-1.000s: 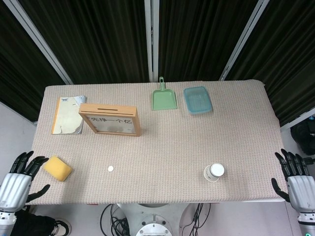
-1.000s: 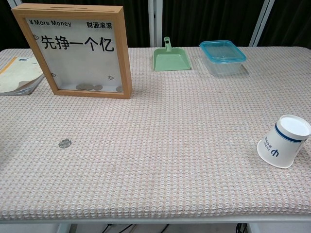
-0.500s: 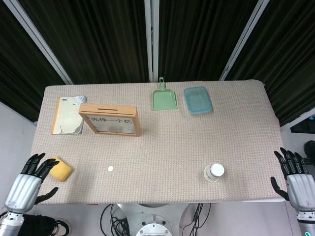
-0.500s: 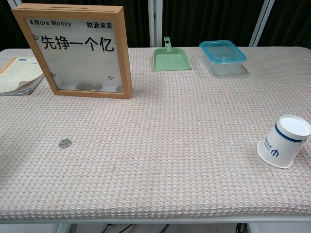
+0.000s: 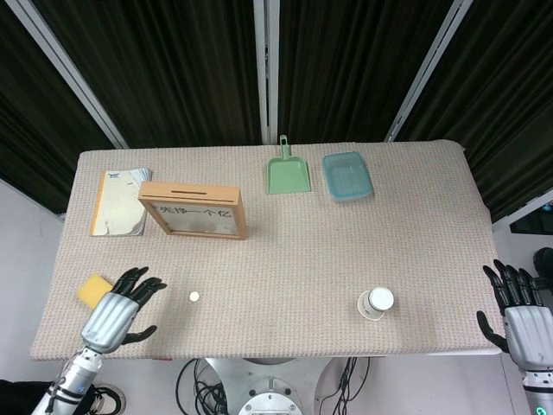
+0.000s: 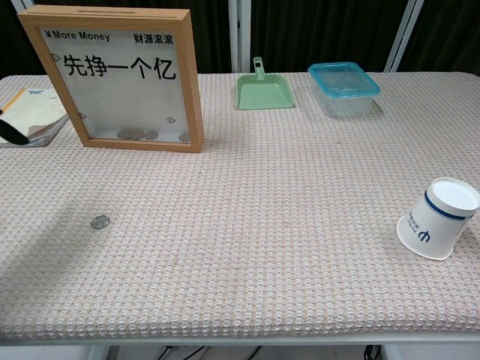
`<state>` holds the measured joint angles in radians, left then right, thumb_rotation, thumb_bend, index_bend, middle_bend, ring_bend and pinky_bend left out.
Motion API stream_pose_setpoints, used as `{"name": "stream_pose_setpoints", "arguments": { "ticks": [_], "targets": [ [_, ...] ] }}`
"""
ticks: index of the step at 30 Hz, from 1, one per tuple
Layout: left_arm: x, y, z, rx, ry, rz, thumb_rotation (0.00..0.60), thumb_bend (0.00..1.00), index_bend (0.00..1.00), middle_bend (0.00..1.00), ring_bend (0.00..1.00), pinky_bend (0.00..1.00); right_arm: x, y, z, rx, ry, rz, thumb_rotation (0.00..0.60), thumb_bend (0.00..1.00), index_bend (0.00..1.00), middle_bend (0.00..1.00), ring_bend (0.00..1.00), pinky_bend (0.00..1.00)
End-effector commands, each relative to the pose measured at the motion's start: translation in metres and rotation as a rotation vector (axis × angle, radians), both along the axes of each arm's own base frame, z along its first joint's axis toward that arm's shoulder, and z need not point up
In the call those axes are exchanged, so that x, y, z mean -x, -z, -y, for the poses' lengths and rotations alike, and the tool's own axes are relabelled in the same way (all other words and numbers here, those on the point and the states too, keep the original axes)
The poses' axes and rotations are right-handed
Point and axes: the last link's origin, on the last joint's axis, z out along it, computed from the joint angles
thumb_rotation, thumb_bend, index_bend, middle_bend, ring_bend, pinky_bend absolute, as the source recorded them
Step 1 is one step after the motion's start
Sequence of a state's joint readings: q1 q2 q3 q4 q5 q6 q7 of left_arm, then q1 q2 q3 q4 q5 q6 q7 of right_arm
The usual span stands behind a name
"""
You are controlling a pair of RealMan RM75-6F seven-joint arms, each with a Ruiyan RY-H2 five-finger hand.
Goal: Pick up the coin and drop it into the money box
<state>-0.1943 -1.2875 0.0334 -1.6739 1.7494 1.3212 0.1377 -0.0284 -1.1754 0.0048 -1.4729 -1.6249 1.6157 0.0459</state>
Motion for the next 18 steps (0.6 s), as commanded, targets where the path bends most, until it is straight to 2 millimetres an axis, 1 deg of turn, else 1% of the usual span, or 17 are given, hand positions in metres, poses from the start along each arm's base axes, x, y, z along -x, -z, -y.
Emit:
{"name": "stream_pose_setpoints", "arguments": {
  "ticks": [1,6,9,14,18],
  "targets": [
    [-0.005,0.025,-0.014,0.048,0.001,0.004,0.600,0.16,0.23,0.18,0.05,0.11,0.001,0.000,-0.001,-0.001,0.004,0.001,0.600,0.33,0.00,0.00,0.00,0.00],
    [-0.009,0.046,-0.026,0.063,0.008,0.017,0.600,0.17,0.24,0.18,0.05,0.12,0.004,-0.002,-0.003,0.005,0.010,-0.002,0.600,0.33,0.00,0.00,0.00,0.00],
    [-0.007,0.053,-0.031,0.057,0.012,-0.003,0.600,0.18,0.26,0.18,0.05,0.12,0.005,-0.004,-0.004,0.009,0.015,-0.004,0.600,0.33,0.00,0.00,0.00,0.00],
    [-0.001,0.066,-0.037,0.029,-0.004,-0.040,0.600,0.19,0.27,0.19,0.05,0.12,0.009,-0.008,-0.005,0.015,0.029,-0.010,0.600,0.33,0.00,0.00,0.00,0.00],
    [0.008,0.079,-0.042,0.059,-0.047,-0.028,0.600,0.19,0.29,0.19,0.05,0.12,0.011,-0.009,-0.004,0.016,0.036,-0.008,0.600,0.33,0.00,0.00,0.00,0.00]
  ]
}}
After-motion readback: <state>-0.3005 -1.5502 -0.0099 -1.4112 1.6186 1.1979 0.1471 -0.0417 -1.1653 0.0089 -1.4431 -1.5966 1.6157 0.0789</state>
